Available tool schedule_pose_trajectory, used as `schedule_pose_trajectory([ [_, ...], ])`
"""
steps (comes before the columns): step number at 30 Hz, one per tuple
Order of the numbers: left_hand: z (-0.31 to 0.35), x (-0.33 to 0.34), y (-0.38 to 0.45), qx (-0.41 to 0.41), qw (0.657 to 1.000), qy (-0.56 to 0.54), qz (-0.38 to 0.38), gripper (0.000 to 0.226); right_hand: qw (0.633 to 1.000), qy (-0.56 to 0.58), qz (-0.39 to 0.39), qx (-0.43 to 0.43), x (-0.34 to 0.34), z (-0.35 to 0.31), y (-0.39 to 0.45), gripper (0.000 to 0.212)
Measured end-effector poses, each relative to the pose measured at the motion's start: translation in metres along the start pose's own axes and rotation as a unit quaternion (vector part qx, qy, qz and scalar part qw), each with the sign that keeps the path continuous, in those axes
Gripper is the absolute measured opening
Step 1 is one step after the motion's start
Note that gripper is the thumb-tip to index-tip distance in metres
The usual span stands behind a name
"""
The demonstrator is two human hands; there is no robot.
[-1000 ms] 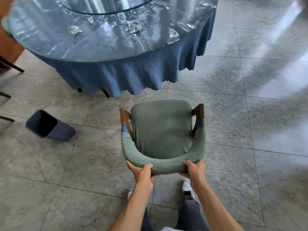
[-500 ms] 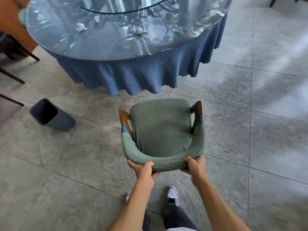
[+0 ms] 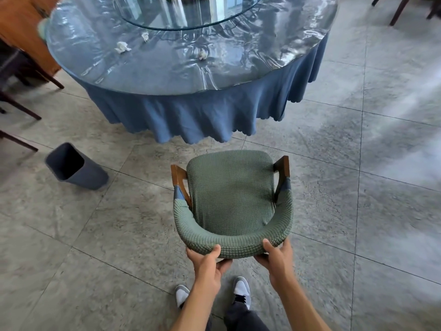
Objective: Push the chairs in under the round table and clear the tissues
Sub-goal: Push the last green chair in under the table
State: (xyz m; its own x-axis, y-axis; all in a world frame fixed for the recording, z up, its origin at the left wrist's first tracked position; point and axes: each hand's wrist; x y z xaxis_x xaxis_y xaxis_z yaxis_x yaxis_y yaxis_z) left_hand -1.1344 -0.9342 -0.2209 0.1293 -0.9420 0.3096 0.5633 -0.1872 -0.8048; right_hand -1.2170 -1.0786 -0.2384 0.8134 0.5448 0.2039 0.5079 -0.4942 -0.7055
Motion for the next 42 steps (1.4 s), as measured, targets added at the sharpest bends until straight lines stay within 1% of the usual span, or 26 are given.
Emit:
schedule_pose_trajectory([
  [4,0.002,0.006,0.003,0.0,1.0,-0.01,0.02,0.091,1.0,-0.027,0.015,0.0,-0.001,-0.002,0.008,0.023],
  [8,0.002,0.014,0.006,0.004,1.0,-0.014,0.025,0.09,1.0,-0.03,0.006,-0.002,-0.003,-0.01,0.014,0.022],
  [13,0.001,0.029,0.02,0.017,1.0,-0.011,0.014,0.086,0.999,-0.036,-0.004,-0.014,-0.004,-0.028,0.03,0.023],
  [16,0.008,0.037,0.033,0.021,1.0,-0.011,0.02,0.09,0.999,-0.034,-0.003,-0.013,0.002,-0.037,0.043,0.023],
  [26,0.062,0.075,0.087,0.014,1.0,-0.006,0.011,0.097,0.999,-0.033,-0.002,-0.009,0.049,-0.083,0.099,0.023],
  [29,0.083,0.088,0.104,0.018,1.0,-0.008,0.005,0.092,0.999,-0.033,0.0,-0.01,0.066,-0.098,0.117,0.023],
  [34,0.108,0.114,0.127,0.011,1.0,-0.007,0.013,0.091,0.999,-0.038,0.012,-0.01,0.089,-0.125,0.146,0.023],
  [39,0.128,0.13,0.144,0.012,1.0,-0.01,0.003,0.091,0.999,-0.042,0.018,-0.006,0.104,-0.142,0.166,0.024],
  [42,0.14,0.136,0.154,0.02,1.0,-0.002,-0.006,0.084,0.999,-0.05,0.012,-0.01,0.113,-0.151,0.177,0.024],
])
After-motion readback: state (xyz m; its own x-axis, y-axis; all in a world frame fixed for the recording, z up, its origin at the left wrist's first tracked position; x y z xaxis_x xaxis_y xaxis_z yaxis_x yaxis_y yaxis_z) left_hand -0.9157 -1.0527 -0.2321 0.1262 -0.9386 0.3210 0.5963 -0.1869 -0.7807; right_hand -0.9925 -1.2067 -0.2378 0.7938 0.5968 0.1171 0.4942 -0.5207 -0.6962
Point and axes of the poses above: each hand's wrist, its own y-axis towards the middle knuckle, its own x-axis out of the palm, z = x × y, and after that the axes turned 10 degrees about -z, right-handed
